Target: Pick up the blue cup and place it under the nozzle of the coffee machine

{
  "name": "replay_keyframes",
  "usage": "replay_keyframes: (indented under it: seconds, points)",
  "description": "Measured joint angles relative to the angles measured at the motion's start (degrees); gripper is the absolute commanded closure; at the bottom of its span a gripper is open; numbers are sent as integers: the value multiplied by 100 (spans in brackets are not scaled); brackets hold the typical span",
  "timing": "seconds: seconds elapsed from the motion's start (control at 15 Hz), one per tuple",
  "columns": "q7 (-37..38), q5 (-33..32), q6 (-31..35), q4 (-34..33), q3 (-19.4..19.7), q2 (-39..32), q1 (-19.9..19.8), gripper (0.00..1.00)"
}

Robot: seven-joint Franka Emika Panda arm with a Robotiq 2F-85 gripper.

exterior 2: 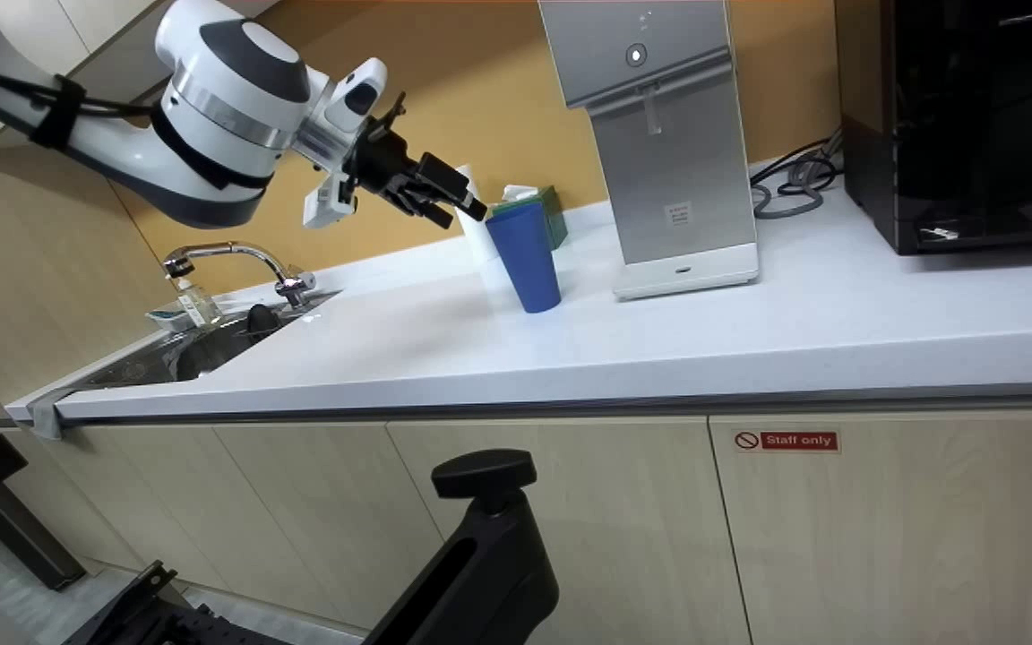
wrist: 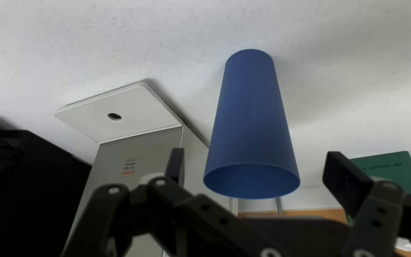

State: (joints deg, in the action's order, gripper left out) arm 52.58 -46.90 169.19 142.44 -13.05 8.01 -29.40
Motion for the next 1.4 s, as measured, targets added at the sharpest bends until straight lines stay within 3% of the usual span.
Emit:
replay_keyframes:
  seconds: [0.4, 0.8, 1.07, 1.4]
  points:
    - [170, -111, 22, -60, -7, -329, -11, 0]
    - [886, -468, 210, -305, -11, -788, -12, 0]
    - [1674, -1161, 295, -625, 27, -1034, -12, 0]
    - [2873, -2506, 226, -1135, 128, -1237, -8, 0]
